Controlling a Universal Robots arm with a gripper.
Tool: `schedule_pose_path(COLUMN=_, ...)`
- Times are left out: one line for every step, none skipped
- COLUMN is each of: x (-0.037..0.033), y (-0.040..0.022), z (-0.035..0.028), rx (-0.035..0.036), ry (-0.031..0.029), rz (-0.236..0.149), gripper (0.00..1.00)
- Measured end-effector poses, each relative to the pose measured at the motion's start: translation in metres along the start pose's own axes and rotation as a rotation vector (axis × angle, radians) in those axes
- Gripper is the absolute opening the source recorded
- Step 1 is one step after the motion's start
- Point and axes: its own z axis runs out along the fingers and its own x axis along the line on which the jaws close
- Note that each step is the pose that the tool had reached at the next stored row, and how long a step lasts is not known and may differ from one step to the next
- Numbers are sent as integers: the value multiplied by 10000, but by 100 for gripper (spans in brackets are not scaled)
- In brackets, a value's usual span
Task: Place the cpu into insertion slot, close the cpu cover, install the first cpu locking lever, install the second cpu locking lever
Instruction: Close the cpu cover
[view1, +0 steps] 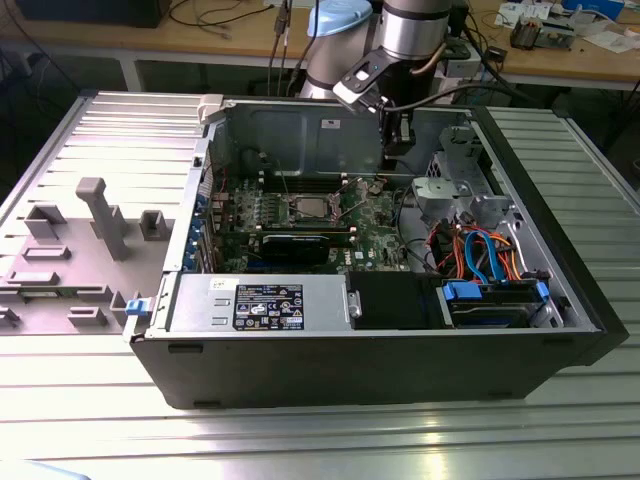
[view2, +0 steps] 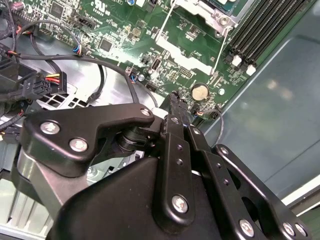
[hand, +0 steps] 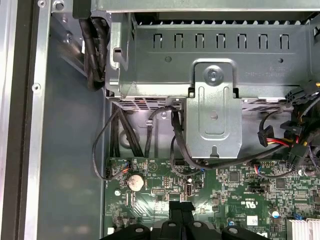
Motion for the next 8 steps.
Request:
schedule_pose_path(x=0, y=14, z=3, rx=-1, ry=0, rz=-1, gripper=11)
schedule_pose_path(x=0, y=26, z=5, rx=0, ry=0, rz=0, gripper=11)
schedule_pose_path(x=0, y=38, z=7, rx=0, ry=0, rz=-1, gripper=11)
schedule_pose_path(x=-1, y=58, z=11, rx=-1, ry=0, rz=0, gripper=11)
schedule_pose_path(x=-1, y=73, z=14, rx=0, ry=-1, rz=0, gripper=11)
schedule_pose_path(x=-1, y=86, z=16, rx=0, ry=-1, rz=0, gripper=11)
schedule_pose_path(x=-1, y=94, z=18, rx=-1, ry=0, rz=0, gripper=11)
schedule_pose_path(x=-1, y=102, z=20, rx=-1, ry=-1, rz=-1, gripper=11)
